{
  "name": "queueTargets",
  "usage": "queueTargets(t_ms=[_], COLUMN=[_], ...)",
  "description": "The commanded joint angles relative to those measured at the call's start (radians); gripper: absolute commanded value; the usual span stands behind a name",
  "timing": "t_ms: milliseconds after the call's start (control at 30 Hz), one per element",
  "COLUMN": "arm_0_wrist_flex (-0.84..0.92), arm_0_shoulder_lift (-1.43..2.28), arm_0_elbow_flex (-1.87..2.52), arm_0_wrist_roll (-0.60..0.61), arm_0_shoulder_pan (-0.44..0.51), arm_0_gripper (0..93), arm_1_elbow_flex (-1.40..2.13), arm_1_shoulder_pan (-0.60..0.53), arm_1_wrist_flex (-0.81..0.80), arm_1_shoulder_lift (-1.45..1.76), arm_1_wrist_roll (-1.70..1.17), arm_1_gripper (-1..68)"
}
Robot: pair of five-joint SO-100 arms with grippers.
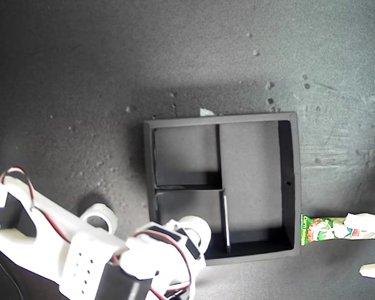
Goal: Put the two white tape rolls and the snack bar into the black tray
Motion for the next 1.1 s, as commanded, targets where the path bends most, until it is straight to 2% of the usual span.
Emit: queueTargets(t_ms=[0,333,700,1000,1067], arm_0_wrist_flex=[0.015,0.017,0.018,0.018,0.018], arm_0_shoulder_lift=[-0.003,-0.015,0.095,0.534,0.627], arm_0_elbow_flex=[-0.063,-0.074,0.006,0.36,0.433], arm_0_wrist_roll=[-0.02,-0.025,-0.009,0.028,0.023], arm_0_shoulder_pan=[0.015,0.014,-0.011,-0.048,-0.038], arm_0_gripper=[0.1,14.1,14.2,10.5,10.1], arm_1_elbow_flex=[0.029,0.069,0.137,0.235,0.249], arm_1_shoulder_pan=[-0.008,-0.009,-0.029,-0.005,0.0], arm_1_wrist_flex=[-0.078,-0.141,-0.193,-0.253,-0.262], arm_1_shoulder_lift=[-0.002,-0.021,-0.025,-0.025,-0.025], arm_1_wrist_roll=[-0.003,0.0,0.044,0.051,0.055], arm_1_gripper=[35.9,36.2,34.7,21.7,16.3])
